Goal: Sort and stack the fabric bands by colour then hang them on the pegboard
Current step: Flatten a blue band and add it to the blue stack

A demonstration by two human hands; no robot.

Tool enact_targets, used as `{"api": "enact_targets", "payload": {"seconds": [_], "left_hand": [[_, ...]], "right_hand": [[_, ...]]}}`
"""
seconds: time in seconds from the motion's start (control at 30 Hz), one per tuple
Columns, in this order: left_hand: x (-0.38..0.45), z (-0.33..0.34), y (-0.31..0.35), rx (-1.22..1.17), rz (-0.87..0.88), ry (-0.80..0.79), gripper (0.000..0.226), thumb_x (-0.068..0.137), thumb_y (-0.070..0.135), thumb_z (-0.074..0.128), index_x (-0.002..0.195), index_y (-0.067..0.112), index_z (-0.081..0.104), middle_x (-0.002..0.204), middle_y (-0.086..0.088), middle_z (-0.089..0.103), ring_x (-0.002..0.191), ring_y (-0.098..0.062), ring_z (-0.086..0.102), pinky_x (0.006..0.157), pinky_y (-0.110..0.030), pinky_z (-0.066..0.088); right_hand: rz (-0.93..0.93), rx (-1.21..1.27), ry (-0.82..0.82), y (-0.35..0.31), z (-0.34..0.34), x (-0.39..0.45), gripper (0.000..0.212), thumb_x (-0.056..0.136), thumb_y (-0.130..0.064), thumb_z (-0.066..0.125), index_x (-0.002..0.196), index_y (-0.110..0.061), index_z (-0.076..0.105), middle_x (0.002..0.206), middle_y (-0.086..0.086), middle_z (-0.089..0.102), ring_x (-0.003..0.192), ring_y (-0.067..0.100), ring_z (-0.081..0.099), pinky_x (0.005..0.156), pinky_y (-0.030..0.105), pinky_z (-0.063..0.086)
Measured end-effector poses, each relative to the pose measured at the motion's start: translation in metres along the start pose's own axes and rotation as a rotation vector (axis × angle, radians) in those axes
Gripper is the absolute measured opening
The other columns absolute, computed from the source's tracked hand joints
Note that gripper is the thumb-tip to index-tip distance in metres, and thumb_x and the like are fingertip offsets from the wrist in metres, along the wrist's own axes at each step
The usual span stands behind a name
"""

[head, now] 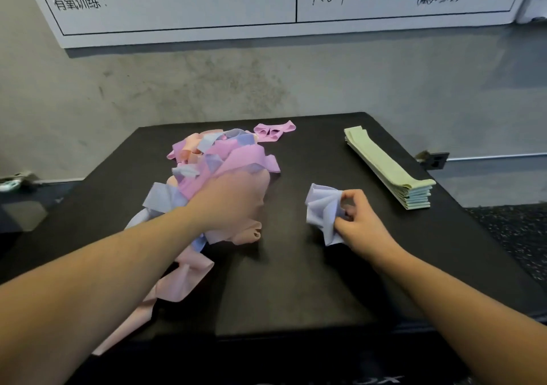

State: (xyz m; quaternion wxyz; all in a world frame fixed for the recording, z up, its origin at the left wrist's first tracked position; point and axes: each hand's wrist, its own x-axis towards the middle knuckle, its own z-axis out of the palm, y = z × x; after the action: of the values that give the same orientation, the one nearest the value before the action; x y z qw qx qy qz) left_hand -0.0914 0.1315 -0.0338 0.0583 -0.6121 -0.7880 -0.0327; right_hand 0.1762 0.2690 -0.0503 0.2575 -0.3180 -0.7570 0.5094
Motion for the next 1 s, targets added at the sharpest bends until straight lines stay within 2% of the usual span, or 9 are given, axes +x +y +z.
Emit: {"api": "enact_targets", "payload": {"seconds": [0.1, 0.23, 0.33, 0.47, 0.57, 0.7, 0.8, 0.87, 1.0], "left_hand": [[-0.002, -0.009, 0.024, -0.190, 0.093, -0.002, 0.021, 0.097, 0.039, 0.063, 0.117, 0.040, 0.066, 0.157, 0.009, 0.032, 0.126, -0.014, 0.051, 0.107, -0.033, 0.040], [-0.010, -0.019, 0.053, -0.291, 0.095, 0.030, 0.029, 0.099, 0.024, 0.057, 0.126, 0.031, 0.067, 0.155, 0.008, 0.041, 0.138, -0.010, 0.041, 0.111, -0.020, 0.029], [-0.018, -0.027, 0.074, -0.439, 0.012, 0.099, 0.035, 0.100, 0.018, 0.051, 0.131, 0.030, 0.062, 0.140, 0.011, 0.057, 0.128, -0.010, 0.050, 0.109, -0.028, 0.039], [-0.039, -0.043, 0.116, -1.032, -0.152, 0.157, 0.040, 0.101, 0.035, 0.058, 0.140, 0.026, 0.051, 0.134, 0.008, 0.059, 0.117, -0.001, 0.057, 0.099, -0.017, 0.048], [-0.054, -0.045, 0.142, -1.333, -0.224, 0.053, 0.075, 0.078, 0.061, 0.076, 0.141, 0.035, 0.043, 0.129, 0.004, 0.062, 0.115, -0.011, 0.064, 0.090, -0.031, 0.058], [-0.078, -0.050, 0.166, -1.408, -0.237, 0.174, 0.033, 0.094, 0.015, 0.071, 0.124, 0.015, 0.058, 0.107, -0.001, 0.068, 0.090, -0.004, 0.070, 0.073, -0.019, 0.055], [-0.094, -0.057, 0.170, -1.579, -0.293, 0.199, 0.013, 0.096, 0.012, 0.067, 0.106, 0.021, 0.068, 0.102, -0.006, 0.072, 0.090, -0.014, 0.071, 0.073, -0.026, 0.057], [-0.103, -0.067, 0.171, -1.679, -0.362, 0.237, 0.014, 0.096, 0.012, 0.066, 0.096, 0.025, 0.071, 0.106, -0.012, 0.071, 0.089, -0.018, 0.069, 0.067, -0.026, 0.057], [-0.122, -0.086, 0.171, -1.789, -0.477, 0.345, 0.012, 0.100, 0.011, 0.061, 0.106, 0.021, 0.062, 0.103, -0.007, 0.070, 0.085, -0.022, 0.065, 0.060, -0.029, 0.053]], "right_hand": [[0.019, 0.093, -0.031, -0.004, -0.005, -0.007, 0.043, 0.088, 0.002, 0.055, 0.113, -0.032, 0.049, 0.099, 0.011, 0.071, 0.080, 0.013, 0.065, 0.072, 0.029, 0.050], [0.031, 0.141, -0.054, -0.013, -0.007, -0.022, 0.045, 0.088, 0.003, 0.055, 0.114, -0.034, 0.051, 0.092, 0.011, 0.071, 0.064, 0.013, 0.059, 0.053, 0.024, 0.045], [0.017, 0.144, -0.054, -0.020, -0.008, -0.034, 0.044, 0.089, 0.000, 0.058, 0.117, -0.033, 0.051, 0.089, 0.015, 0.069, 0.058, 0.014, 0.055, 0.047, 0.026, 0.042], [-0.022, 0.166, -0.079, -0.032, -0.011, -0.054, 0.044, 0.089, -0.003, 0.064, 0.119, -0.034, 0.053, 0.087, 0.014, 0.070, 0.059, 0.017, 0.058, 0.048, 0.031, 0.045], [-0.084, 0.131, -0.099, -0.044, -0.011, -0.070, 0.046, 0.088, -0.007, 0.070, 0.118, -0.038, 0.053, 0.094, 0.008, 0.071, 0.073, 0.015, 0.066, 0.062, 0.030, 0.054], [-0.163, 0.119, -0.119, -0.062, -0.008, -0.092, 0.042, 0.088, -0.008, 0.072, 0.120, -0.031, 0.055, 0.102, -0.001, 0.073, 0.092, 0.012, 0.071, 0.080, 0.028, 0.058], [-0.178, 0.115, -0.133, -0.074, -0.009, -0.107, 0.039, 0.089, -0.006, 0.071, 0.120, -0.025, 0.058, 0.102, -0.001, 0.075, 0.094, 0.010, 0.071, 0.081, 0.024, 0.056], [-0.159, 0.152, -0.150, -0.083, -0.012, -0.115, 0.041, 0.090, -0.006, 0.071, 0.122, -0.026, 0.055, 0.104, 0.002, 0.074, 0.093, 0.009, 0.071, 0.084, 0.025, 0.056], [-0.235, 0.163, 0.008, -0.102, -0.014, -0.135, 0.026, 0.092, -0.016, 0.071, 0.114, -0.025, 0.061, 0.099, -0.007, 0.070, 0.089, 0.000, 0.065, 0.082, 0.015, 0.049]]}}
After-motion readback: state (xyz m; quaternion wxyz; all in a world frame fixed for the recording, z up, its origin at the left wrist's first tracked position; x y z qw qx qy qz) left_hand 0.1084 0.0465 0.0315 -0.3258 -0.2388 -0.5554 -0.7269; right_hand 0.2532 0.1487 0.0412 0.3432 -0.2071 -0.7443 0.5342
